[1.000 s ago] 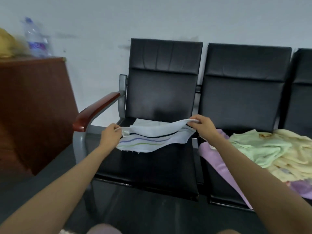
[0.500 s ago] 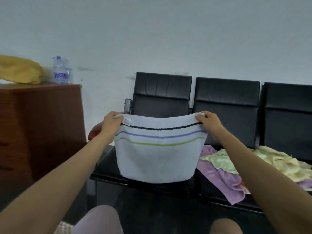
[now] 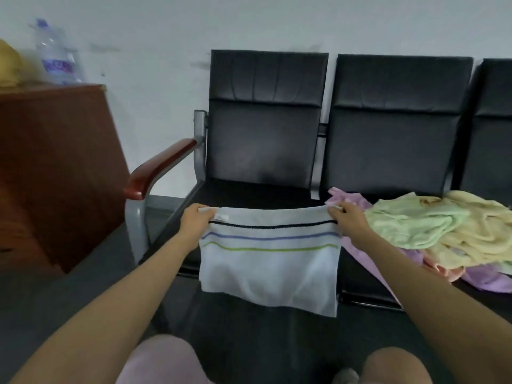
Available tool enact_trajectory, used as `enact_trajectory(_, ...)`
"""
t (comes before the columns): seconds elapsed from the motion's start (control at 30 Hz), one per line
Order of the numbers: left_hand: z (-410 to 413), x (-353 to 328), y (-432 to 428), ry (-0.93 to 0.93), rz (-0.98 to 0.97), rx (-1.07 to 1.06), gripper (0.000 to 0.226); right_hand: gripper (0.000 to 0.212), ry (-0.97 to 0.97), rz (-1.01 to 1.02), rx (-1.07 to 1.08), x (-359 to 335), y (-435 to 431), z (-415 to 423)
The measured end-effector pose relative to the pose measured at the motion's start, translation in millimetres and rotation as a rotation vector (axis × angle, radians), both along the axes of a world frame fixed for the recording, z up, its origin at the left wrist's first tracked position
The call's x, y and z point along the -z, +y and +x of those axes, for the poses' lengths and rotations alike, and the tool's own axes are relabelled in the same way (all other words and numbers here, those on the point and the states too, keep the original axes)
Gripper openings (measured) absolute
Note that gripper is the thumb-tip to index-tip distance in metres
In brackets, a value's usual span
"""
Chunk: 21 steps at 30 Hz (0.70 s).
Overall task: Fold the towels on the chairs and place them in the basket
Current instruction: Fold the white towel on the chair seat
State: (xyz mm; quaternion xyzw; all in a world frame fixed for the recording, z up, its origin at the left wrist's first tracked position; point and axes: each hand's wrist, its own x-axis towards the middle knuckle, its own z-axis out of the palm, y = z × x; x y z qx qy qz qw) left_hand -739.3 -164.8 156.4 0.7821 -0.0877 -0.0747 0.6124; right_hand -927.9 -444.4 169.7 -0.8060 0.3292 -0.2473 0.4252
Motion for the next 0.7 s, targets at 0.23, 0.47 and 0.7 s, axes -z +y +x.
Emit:
enact_trajectory(0.23,97.1,-7.5,-75.9,-0.02,-0.03,-0.008,0.01,0.03,-0.059,0.028,0.06,18.4,-66.9,86.4)
enact_trajectory(0.47,159.1,79.2,-131.5,-0.119,0.456,0.142,0.017,0.014,0.286,-0.065,0.023,108.8,-117.2,143.7)
enact_trajectory(0.7,182.9,111.7,-134.5,-0.231,0.568,0.168,0.008,0.003,0.292,-0.134,-0.077,141.4,-140.1,152.6)
